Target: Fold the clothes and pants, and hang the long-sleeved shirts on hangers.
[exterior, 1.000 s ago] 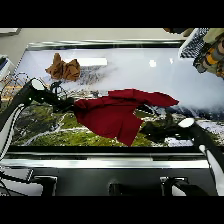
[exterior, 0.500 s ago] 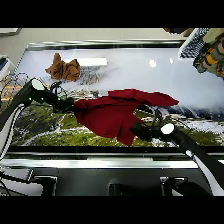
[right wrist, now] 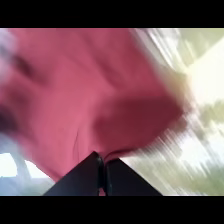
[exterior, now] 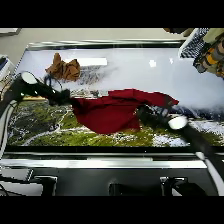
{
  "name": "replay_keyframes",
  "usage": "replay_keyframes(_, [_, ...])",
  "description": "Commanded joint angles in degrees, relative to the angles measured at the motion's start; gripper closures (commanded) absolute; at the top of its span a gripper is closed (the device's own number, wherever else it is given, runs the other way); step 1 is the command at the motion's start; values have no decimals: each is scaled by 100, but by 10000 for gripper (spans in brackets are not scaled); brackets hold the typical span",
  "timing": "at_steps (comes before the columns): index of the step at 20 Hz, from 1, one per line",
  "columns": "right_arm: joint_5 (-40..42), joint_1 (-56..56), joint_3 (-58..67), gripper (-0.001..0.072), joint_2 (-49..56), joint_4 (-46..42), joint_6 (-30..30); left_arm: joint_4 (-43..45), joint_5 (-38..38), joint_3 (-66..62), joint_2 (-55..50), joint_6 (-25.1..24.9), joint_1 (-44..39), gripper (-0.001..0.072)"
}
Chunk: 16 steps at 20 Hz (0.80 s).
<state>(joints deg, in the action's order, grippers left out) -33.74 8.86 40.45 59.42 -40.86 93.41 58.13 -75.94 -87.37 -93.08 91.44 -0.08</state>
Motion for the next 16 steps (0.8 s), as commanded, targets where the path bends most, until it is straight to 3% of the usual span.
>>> replay_keyframes(1, [-345,-1043,1456,689,-975,-350,-111,-317,26,-1082,352,2,251,691])
replay_keyframes(6, [-1237,-2374,4441,688,-1685,-1220,-131,-330,33,-2990,1453,7,765,691])
replay_keyframes(9, [-1602,-2616,5803,688,-1880,-1958,-125,-240,111,-3132,2465,247,1038,691])
replay_keyframes(12, [-1744,-2616,6623,688,-1941,-2500,173,48,94,-3132,3257,463,1075,691])
replay_keyframes(16, [-1827,-2616,6767,688,-1784,-2542,675,326,107,-3104,3569,918,1075,691])
